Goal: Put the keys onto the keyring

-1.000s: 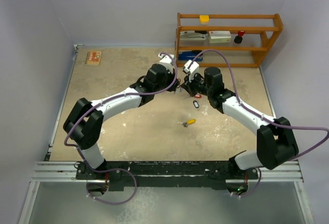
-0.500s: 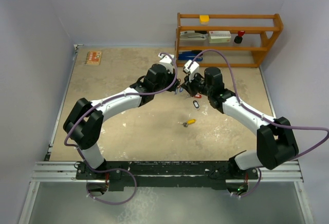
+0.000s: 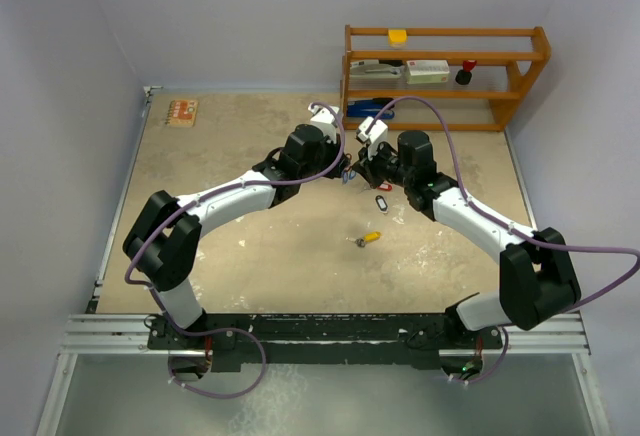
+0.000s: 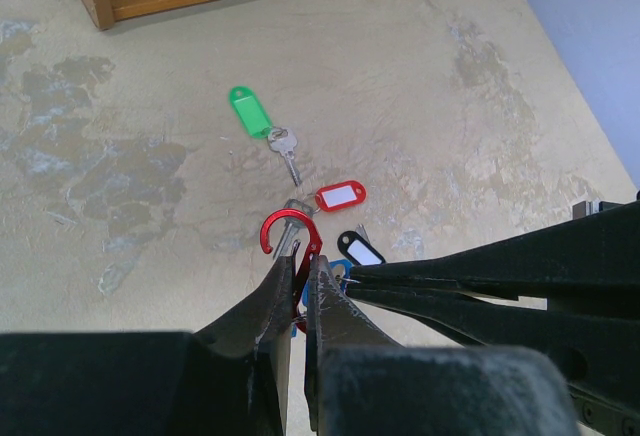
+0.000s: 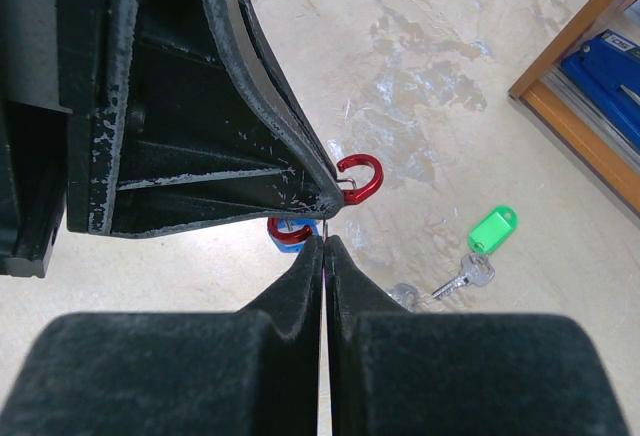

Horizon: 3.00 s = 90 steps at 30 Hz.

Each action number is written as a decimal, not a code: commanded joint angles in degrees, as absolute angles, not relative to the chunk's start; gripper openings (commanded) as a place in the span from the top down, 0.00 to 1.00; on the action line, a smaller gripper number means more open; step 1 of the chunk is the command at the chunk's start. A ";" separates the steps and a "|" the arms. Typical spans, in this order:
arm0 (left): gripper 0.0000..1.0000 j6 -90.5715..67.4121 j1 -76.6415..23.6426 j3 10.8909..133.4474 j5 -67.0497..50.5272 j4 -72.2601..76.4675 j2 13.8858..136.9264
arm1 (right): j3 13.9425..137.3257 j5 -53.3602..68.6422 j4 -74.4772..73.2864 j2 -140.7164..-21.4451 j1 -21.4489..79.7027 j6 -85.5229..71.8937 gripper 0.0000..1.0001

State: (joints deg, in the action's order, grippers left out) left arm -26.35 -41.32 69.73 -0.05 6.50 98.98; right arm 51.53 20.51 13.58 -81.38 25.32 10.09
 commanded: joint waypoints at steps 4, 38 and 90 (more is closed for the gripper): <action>1.00 -25.75 -41.66 71.49 -1.80 8.36 98.70 | 52.56 22.41 15.01 -80.86 25.14 10.99 1.00; 1.00 -24.42 -41.65 70.80 -3.45 9.93 99.27 | 53.34 25.09 13.43 -81.39 25.14 12.92 1.00; 1.00 -32.25 -39.57 65.13 6.86 16.09 95.89 | 42.79 -6.99 10.20 -68.47 25.02 -11.71 0.00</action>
State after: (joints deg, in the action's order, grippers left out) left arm -31.00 -39.88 64.93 6.44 12.64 98.00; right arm 41.91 -1.48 10.72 -68.73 25.06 -7.68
